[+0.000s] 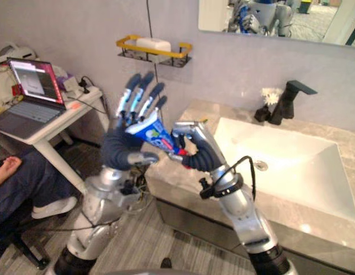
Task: Organize washtable
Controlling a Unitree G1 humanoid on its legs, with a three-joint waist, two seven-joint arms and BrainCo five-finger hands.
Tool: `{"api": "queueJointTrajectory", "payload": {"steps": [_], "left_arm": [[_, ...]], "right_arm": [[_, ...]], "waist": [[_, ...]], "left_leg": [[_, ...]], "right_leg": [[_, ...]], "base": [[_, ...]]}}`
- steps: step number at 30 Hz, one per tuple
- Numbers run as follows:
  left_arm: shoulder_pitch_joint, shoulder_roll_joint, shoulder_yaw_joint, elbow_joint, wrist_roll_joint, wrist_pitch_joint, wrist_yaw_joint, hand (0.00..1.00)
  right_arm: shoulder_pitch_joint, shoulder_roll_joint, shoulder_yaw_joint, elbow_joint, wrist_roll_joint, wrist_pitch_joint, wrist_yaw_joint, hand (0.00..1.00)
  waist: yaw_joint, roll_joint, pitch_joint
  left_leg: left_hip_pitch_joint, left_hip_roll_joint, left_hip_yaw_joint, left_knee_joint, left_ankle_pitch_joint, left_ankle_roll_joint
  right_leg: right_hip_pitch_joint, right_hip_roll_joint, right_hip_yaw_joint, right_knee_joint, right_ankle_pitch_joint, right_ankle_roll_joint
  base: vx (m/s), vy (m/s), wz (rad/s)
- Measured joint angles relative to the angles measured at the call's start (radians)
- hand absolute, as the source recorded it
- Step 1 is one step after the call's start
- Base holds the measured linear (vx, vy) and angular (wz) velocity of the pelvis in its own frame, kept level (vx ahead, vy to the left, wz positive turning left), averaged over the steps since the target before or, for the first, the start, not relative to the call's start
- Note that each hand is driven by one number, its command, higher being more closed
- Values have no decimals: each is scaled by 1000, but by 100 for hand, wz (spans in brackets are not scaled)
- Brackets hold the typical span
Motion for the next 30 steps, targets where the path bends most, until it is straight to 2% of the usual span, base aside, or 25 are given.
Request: {"api": "queueJointTrajectory", "payload": {"steps": [5,6,12,19,28,29,30], "left_arm": [[-13,-3,-52,42,-23,11,4,0],[-19,-2,-54,48,-25,12,5,100],[-29,-2,-69,51,-36,14,23,100],[-38,-2,-79,81,-42,0,45,100],[-42,-2,-102,126,-42,-6,47,100],[-41,-2,-104,128,-42,-5,47,100],[-41,-2,-106,132,-42,-4,47,100]], "right_arm": [[0,-1,13,21,9,2,-4,100],[0,-1,13,23,9,2,-6,100],[0,-3,22,31,12,2,-28,100],[2,-7,50,56,12,1,-24,100],[38,-6,55,87,9,-1,-23,100],[42,-5,55,87,9,-1,-23,0],[49,-5,53,88,8,-1,-23,0]], "waist": [[0,-1,-1],[0,-1,-1],[0,-3,-2],[0,-19,-13],[-2,-20,-13],[-3,-20,-13],[-3,-20,-13]], "left_leg": [[-10,7,4,0,5,-2],[-10,7,4,0,6,-2],[-20,11,6,0,8,-5],[-32,13,8,0,12,-3],[-31,14,10,0,10,-7],[-31,14,11,0,10,-7],[-31,16,15,0,10,-7]], "right_leg": [[-13,6,2,-2,8,-8],[-13,6,2,-2,9,-7],[-21,7,6,-8,16,-14],[-27,11,7,-19,28,-9],[-28,16,15,-18,27,-10],[-28,16,18,-18,27,-10],[-29,16,24,-18,28,-11]], "base": [[-24,-18,-3],[0,0,0],[0,0,0],[0,0,0],[0,-19,0],[2,-23,-6],[6,-18,-8]]}}
